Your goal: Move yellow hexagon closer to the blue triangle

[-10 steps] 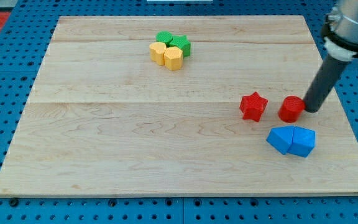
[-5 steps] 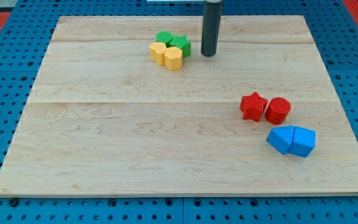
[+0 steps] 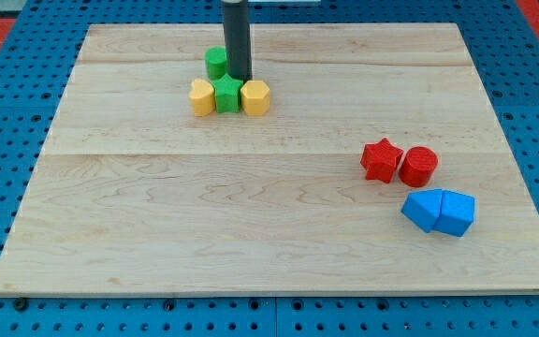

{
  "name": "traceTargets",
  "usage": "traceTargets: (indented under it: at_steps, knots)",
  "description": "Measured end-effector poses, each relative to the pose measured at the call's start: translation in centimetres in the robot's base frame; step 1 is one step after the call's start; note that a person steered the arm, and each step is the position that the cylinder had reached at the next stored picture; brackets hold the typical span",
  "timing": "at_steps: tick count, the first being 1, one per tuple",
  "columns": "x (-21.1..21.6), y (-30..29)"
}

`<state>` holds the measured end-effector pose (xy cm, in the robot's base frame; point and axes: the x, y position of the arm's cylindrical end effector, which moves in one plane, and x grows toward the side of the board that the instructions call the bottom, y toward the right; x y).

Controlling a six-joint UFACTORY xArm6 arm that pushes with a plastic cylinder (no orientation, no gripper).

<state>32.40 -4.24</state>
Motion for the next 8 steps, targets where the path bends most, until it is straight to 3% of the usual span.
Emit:
traceTargets:
  at_steps: [1, 2, 3, 4, 5, 6, 7, 8]
  knots:
    - [0.5, 0.4]
    - [0.4, 5.7]
    - [3.3, 11.4]
    - [0.0, 5.9]
    - [2.5, 2.0]
    - [6.5, 3.7]
    - [6.2, 6.4]
    - [6.5, 13.0]
